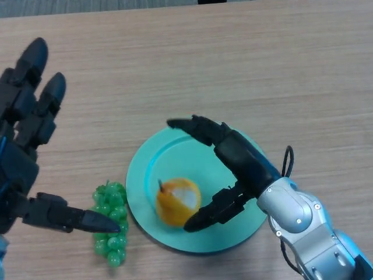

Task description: Pick up the yellow pear and place it on the plate

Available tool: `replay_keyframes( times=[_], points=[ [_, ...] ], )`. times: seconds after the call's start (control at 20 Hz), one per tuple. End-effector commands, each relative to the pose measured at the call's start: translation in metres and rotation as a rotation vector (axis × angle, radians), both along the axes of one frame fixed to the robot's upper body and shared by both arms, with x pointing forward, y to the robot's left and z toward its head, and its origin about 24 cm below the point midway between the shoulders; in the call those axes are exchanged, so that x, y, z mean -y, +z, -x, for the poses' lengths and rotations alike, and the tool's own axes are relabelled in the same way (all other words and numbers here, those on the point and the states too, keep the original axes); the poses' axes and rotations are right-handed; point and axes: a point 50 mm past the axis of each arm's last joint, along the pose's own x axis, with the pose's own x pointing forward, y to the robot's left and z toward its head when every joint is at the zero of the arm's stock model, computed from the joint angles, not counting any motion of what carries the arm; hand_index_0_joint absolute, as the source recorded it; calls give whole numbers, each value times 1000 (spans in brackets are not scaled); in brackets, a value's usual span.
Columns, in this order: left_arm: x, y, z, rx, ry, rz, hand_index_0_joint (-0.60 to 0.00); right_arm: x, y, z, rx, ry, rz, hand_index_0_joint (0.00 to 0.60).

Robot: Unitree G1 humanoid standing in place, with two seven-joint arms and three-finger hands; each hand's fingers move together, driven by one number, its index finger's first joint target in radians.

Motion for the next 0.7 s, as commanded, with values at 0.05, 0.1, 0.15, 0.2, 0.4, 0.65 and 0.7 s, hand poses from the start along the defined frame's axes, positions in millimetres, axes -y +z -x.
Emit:
replay_keyframes(
  times=[0.05, 0.1, 0.15, 0.2, 0.4, 0.65, 0.7],
  points=[
    [0, 26, 7, 186, 11, -57, 0, 8, 50, 1, 169, -8, -162, 0],
    [0, 26, 7, 195, 12, -59, 0, 11, 54, 3, 167, -7, -184, 0],
    [1, 27, 8, 204, 12, -61, 0, 17, 60, 7, 148, -9, -210, 0],
    [1, 27, 8, 206, 11, -62, 0, 22, 64, 9, 138, -14, -230, 0],
    [1, 27, 9, 195, 4, -58, 0, 52, 80, 29, 101, -33, -361, 0],
    [3, 26, 7, 192, 8, -59, 0, 88, 88, 57, 104, -54, -585, 0],
    [3, 25, 6, 193, 10, -58, 0, 92, 89, 60, 109, -55, -602, 0]
  ],
)
